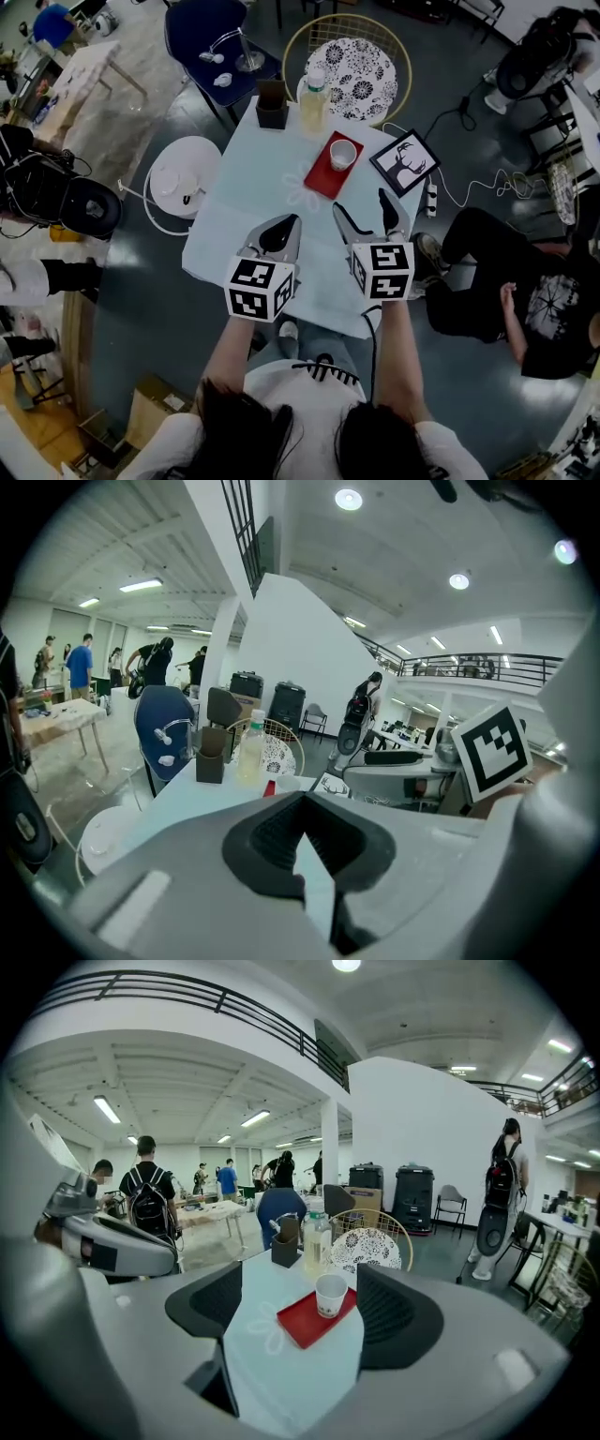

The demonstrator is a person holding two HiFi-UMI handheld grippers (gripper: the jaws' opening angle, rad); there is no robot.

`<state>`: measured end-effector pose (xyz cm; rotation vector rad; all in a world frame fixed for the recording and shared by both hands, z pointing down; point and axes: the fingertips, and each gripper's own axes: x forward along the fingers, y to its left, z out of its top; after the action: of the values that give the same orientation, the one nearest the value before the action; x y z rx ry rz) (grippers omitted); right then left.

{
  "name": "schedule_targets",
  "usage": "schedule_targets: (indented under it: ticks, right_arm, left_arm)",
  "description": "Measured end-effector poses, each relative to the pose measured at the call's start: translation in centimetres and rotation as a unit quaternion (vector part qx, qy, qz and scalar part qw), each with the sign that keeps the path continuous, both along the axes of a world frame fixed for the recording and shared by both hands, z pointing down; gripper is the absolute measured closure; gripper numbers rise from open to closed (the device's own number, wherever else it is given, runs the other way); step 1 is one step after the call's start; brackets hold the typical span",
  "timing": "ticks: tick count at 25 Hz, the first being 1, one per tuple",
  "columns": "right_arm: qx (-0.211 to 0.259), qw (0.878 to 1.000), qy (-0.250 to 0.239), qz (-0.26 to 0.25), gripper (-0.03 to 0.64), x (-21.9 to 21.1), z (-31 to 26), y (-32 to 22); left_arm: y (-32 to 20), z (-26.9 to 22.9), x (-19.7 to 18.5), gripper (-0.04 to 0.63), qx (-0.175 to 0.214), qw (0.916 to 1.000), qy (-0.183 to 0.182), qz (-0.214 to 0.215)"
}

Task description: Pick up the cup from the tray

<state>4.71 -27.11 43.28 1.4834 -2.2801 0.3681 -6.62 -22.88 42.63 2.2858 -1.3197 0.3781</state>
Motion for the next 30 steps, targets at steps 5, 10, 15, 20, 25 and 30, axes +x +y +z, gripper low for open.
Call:
schedule_targets:
  ticks: [5,10,15,20,25,30]
  right_arm:
    - [-0.02,1.0,0.01,-0.016,0.206,0.1,2.8,-5.3]
    - [-0.027,0.998,0.046,-0.029,0.179,0.0,5.5,-9.3]
    - [-0.042,0.996,0.055,-0.053,0.164,-1.3,8.0,-11.7]
    - [-0.067,0.995,0.042,-0.061,0.163,-1.5,10.9,-14.1]
    - [-0.082,0.994,0.037,-0.055,0.163,-1.0,13.6,-16.0]
    - [-0.094,0.993,0.036,-0.064,0.163,-1.7,15.5,-16.9]
  left_arm:
    - [-4.6,1.4,0.3,0.595,-0.009,0.9997,-0.001,-0.024]
    - [-8.7,3.3,0.4,0.595,-0.016,0.9988,-0.013,-0.044]
    - [-11.0,4.9,0.8,0.595,-0.027,0.9982,0.004,-0.054]
    - [-12.8,6.6,1.6,0.595,-0.036,0.9979,-0.002,-0.053]
    - [-14.5,8.5,2.3,0.595,-0.042,0.9975,0.005,-0.056]
    - [-15.8,9.9,2.2,0.595,-0.049,0.9967,0.003,-0.065]
